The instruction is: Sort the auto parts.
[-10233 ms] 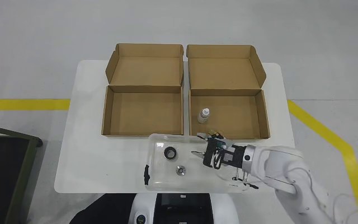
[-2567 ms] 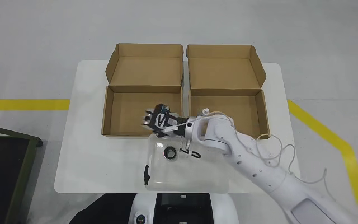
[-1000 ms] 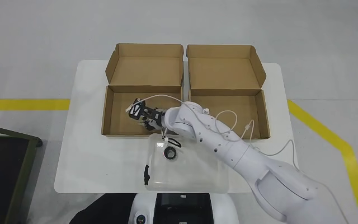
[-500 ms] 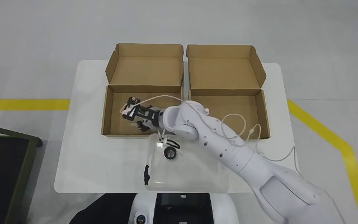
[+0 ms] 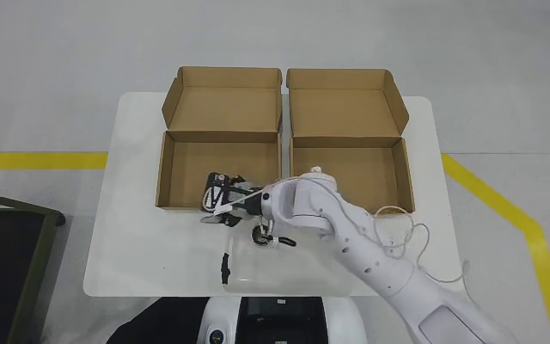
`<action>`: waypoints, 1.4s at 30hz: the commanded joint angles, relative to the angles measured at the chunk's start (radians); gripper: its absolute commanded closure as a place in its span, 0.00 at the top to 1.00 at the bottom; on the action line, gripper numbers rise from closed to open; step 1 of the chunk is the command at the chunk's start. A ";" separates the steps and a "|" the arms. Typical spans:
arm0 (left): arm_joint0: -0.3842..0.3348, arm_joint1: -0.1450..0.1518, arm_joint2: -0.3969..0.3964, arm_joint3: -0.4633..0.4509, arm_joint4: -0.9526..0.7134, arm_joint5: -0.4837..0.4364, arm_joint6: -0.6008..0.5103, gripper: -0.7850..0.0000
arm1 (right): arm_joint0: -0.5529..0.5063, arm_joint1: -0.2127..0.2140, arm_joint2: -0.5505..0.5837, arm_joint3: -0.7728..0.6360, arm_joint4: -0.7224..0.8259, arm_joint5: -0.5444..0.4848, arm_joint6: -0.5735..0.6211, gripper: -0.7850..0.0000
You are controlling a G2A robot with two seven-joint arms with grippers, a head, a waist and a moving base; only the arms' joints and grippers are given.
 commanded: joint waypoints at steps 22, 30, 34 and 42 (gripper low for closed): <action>0.000 0.000 0.000 0.000 0.000 0.000 0.000 1.00 | -0.361 0.134 0.222 -0.249 -0.362 -0.322 -0.194 0.87; 0.000 0.000 0.000 0.000 0.000 0.000 0.000 1.00 | -0.375 0.146 0.217 -0.224 -0.440 -0.309 -0.198 0.95; 0.000 0.000 0.000 0.000 0.000 0.000 0.000 1.00 | -0.375 0.149 0.204 -0.212 -0.469 -0.295 -0.204 0.95; 0.000 0.000 0.000 0.000 0.000 0.000 0.000 1.00 | -0.347 0.147 0.176 -0.129 -0.469 -0.267 -0.236 0.86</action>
